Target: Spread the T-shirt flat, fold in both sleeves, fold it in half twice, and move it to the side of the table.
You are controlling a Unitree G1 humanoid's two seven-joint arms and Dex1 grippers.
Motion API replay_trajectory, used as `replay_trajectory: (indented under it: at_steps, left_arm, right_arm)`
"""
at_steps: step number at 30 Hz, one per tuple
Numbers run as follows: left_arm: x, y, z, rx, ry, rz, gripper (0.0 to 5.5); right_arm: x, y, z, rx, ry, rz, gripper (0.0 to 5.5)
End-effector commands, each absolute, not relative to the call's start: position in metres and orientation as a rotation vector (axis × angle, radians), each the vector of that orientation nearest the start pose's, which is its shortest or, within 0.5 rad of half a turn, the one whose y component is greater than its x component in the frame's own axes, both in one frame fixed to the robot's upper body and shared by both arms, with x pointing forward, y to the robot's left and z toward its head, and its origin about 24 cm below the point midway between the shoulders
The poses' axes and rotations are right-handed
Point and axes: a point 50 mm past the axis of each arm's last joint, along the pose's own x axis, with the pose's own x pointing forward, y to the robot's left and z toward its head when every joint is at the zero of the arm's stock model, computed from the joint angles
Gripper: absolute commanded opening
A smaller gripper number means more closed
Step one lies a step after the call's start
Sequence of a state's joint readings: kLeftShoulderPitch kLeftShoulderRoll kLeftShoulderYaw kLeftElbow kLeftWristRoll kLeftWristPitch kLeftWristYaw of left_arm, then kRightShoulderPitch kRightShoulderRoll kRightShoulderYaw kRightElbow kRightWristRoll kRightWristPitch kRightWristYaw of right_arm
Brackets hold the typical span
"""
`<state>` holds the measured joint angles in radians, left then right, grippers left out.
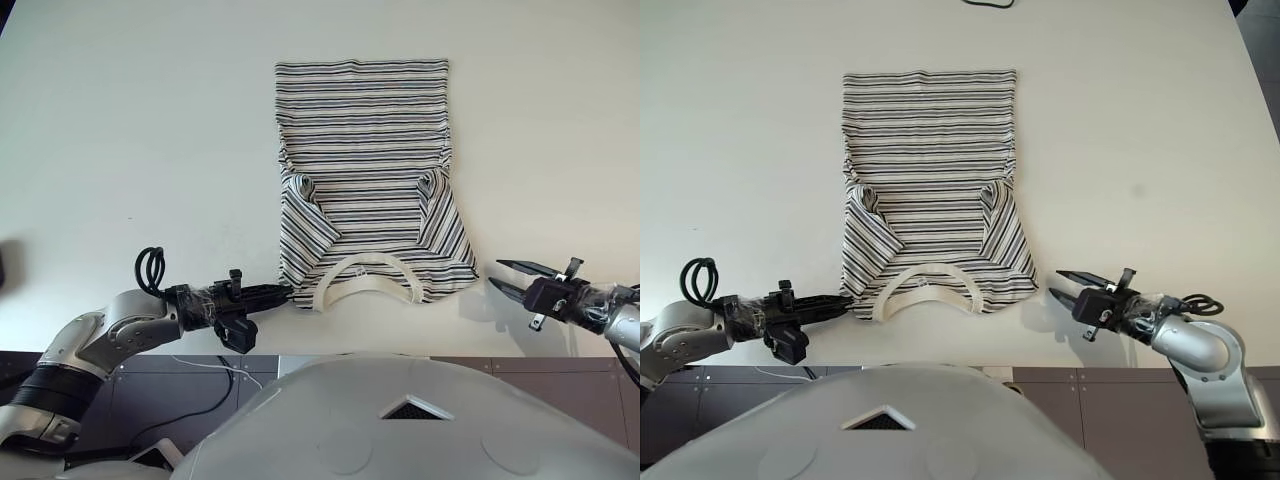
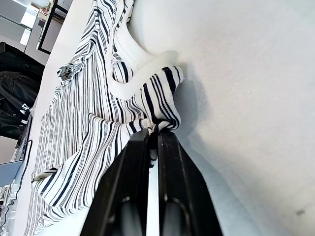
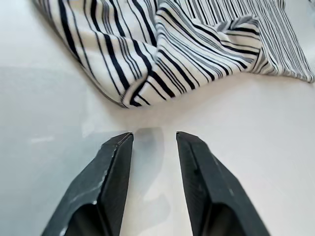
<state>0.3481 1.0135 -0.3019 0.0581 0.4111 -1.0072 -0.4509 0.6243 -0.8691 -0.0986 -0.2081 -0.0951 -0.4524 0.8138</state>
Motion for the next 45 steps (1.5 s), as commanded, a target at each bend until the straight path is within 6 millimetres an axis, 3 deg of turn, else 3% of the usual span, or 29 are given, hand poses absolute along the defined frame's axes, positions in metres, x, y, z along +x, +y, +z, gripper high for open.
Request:
replay_trajectory:
  at_steps: [1, 9, 13, 20, 30, 35, 38, 45]
  left_arm:
    - [0.102, 0.234, 0.011, 1.095, 0.036, -1.526, 0.10]
    - [0.105, 0.234, 0.007, 1.085, 0.064, -1.554, 0.10]
    - [0.108, 0.232, 0.007, 1.086, 0.056, -1.567, 0.10]
    - [0.111, 0.231, 0.008, 1.091, 0.051, -1.577, 0.10]
    - [0.124, 0.228, 0.018, 1.076, 0.029, -1.522, 0.10]
    - [0.132, 0.226, 0.037, 1.012, 0.047, -1.497, 0.10]
    - [0.133, 0.226, 0.058, 0.965, 0.101, -1.538, 0.10]
    - [0.140, 0.217, 0.112, 0.759, 0.242, -1.549, 0.10]
  right_arm:
    - [0.113, -0.247, 0.046, -0.934, 0.304, 1.142, 2.33]
    - [0.116, -0.237, 0.033, -0.949, 0.222, 1.076, 2.33]
    - [0.121, -0.229, 0.030, -1.078, 0.122, 1.120, 2.33]
    - [0.125, -0.234, 0.019, -1.240, 0.020, 1.140, 2.33]
    - [0.124, -0.237, 0.018, -1.243, 0.004, 1.162, 0.47]
    - [0.131, -0.239, 0.035, -1.213, 0.011, 1.167, 0.11]
    - [0.139, -0.239, 0.056, -1.149, 0.021, 1.180, 0.11]
    - [0.136, -0.233, 0.113, -0.996, 0.172, 1.377, 0.11]
